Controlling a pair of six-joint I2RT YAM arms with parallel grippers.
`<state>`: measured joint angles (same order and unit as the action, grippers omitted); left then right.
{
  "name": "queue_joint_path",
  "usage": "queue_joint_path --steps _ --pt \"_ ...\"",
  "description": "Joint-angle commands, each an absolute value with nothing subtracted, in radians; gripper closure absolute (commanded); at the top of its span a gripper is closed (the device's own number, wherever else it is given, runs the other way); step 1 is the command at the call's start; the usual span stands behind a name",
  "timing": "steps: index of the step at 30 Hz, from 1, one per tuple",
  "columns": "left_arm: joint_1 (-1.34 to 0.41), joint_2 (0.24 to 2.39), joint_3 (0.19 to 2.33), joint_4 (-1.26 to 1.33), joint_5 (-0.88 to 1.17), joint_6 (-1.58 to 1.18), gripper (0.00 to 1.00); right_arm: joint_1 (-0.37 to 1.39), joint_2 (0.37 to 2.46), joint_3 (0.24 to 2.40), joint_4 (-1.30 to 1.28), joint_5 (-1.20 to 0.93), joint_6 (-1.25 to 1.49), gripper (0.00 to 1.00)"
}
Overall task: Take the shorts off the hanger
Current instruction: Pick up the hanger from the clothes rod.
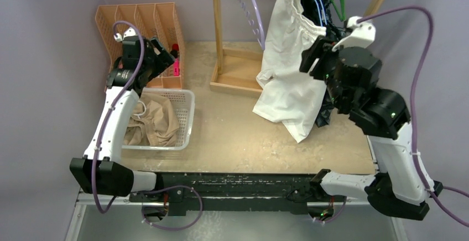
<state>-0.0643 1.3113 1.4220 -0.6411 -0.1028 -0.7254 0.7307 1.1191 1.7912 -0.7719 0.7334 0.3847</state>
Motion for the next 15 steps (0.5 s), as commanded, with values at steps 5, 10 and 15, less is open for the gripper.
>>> queue_joint_path --steps 5,10,15 --pt "-0.092 1.269 1.390 -0.542 -0.076 -0.751 0.21 0.721 1.137 1.943 -0.867 0.803 0.336 0.36" --pt "-0.116 1.165 1.144 -0.407 0.158 -0.694 0.20 0.668 1.188 1.896 -0.744 0.895 0.260 0.35" --pt "-0.121 1.081 1.096 -0.489 0.094 -0.627 0.18 0.374 1.279 1.865 -0.657 0.563 0.204 0.34"
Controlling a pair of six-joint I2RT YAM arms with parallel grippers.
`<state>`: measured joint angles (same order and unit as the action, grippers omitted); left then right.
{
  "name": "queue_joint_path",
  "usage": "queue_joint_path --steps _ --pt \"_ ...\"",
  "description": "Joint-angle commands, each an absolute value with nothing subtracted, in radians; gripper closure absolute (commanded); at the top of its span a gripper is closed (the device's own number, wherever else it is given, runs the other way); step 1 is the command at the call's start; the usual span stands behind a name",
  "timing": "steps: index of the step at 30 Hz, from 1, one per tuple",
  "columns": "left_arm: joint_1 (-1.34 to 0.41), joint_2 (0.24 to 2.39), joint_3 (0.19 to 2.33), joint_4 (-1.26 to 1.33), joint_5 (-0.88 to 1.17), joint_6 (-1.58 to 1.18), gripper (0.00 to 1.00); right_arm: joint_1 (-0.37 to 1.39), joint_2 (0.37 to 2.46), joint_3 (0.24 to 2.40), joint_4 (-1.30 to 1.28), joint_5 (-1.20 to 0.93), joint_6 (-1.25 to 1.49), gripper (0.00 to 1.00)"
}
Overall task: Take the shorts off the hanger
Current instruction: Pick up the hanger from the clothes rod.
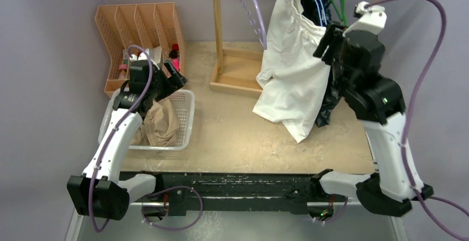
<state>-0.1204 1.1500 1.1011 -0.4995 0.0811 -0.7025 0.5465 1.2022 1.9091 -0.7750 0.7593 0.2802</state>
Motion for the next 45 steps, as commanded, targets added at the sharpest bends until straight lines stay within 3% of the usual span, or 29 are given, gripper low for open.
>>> queue_joint_path --steps 1,6,11,18,23,29,32,36,39,45 --pt "-0.120 1.078 1.106 -0.511 0.091 -0.596 0.18 0.339 1.288 1.864 -0.657 0.539 0.216 0.35" --pt "-0.121 1.128 1.164 -0.624 0.054 -0.485 0.18 0.256 1.268 1.816 -0.571 0.326 0.174 0.39" --pt "-0.120 1.151 1.174 -0.635 0.010 -0.460 0.17 0.213 1.345 1.883 -0.661 0.289 0.151 0.50" --pt "-0.121 1.197 1.199 -0.618 -0.028 -0.436 0.18 0.213 1.369 2.004 -0.770 0.349 0.092 0.43" --pt "-0.120 1.230 1.262 -0.647 -0.093 -0.396 0.17 0.213 1.353 2.035 -0.786 0.274 0.088 0.46" --pt "-0.121 1.230 1.229 -0.623 -0.079 -0.397 0.16 0.213 1.373 1.908 -0.746 0.268 0.087 0.50" --pt "-0.121 1.223 1.205 -0.611 -0.083 -0.388 0.14 0.212 1.364 1.858 -0.688 0.275 0.087 0.53" --pt "-0.120 1.239 1.237 -0.645 -0.144 -0.365 0.14 0.212 1.352 1.841 -0.650 0.261 0.085 0.66" --pt "-0.120 1.256 1.259 -0.639 -0.165 -0.374 0.14 0.213 1.327 1.840 -0.643 0.241 0.072 0.67" --pt "-0.120 1.290 1.266 -0.614 -0.130 -0.399 0.14 0.213 1.346 1.928 -0.714 0.269 0.043 0.54"
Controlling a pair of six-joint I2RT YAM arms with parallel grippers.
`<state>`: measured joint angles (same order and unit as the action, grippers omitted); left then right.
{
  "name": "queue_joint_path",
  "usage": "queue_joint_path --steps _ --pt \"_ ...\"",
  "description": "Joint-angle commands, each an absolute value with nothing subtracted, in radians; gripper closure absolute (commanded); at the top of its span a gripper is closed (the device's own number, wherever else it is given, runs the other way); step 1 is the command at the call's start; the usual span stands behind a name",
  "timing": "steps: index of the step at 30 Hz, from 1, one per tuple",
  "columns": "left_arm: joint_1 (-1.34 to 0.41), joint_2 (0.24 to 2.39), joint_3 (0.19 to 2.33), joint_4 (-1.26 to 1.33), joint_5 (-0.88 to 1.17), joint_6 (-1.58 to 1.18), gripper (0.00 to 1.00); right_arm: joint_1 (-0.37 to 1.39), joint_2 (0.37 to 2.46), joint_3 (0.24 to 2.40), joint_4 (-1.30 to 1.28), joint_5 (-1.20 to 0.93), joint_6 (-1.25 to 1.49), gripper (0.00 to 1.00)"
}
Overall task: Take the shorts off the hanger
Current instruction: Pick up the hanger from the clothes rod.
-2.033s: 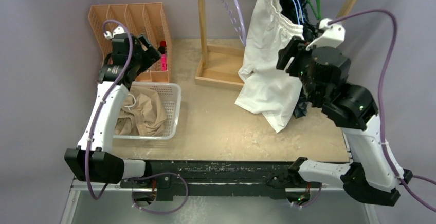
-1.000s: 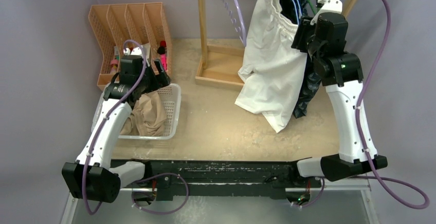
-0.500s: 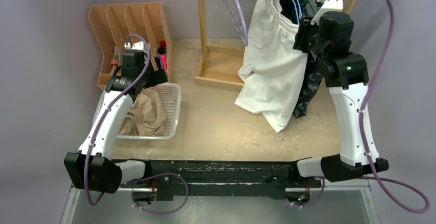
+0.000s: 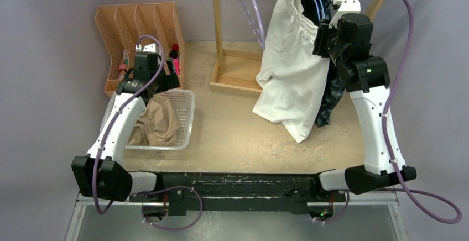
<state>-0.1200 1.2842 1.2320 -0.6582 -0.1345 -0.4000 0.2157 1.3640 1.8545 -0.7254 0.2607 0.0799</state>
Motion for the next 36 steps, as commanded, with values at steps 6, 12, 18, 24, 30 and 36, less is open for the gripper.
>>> queue_joint_path --steps 6,12,18,24,30,36 --pt "-0.120 1.296 1.244 -0.593 -0.125 -0.405 0.14 0.212 1.372 1.904 -0.729 0.165 0.054 0.59" --pt "-0.120 1.309 1.249 -0.598 -0.126 -0.404 0.14 0.213 1.390 1.886 -0.717 0.216 0.050 0.57" --pt "-0.120 1.304 1.248 -0.612 -0.120 -0.409 0.15 0.213 1.341 1.826 -0.656 0.128 0.063 0.69" --pt "-0.120 1.269 1.221 -0.616 -0.088 -0.443 0.15 0.213 1.347 1.676 -0.500 0.129 0.025 0.63" --pt "-0.120 1.230 1.220 -0.652 -0.113 -0.459 0.16 0.212 1.305 1.633 -0.361 0.126 0.040 0.79" --pt "-0.120 1.241 1.237 -0.690 -0.170 -0.472 0.17 0.213 1.206 1.619 -0.295 0.028 0.053 1.00"
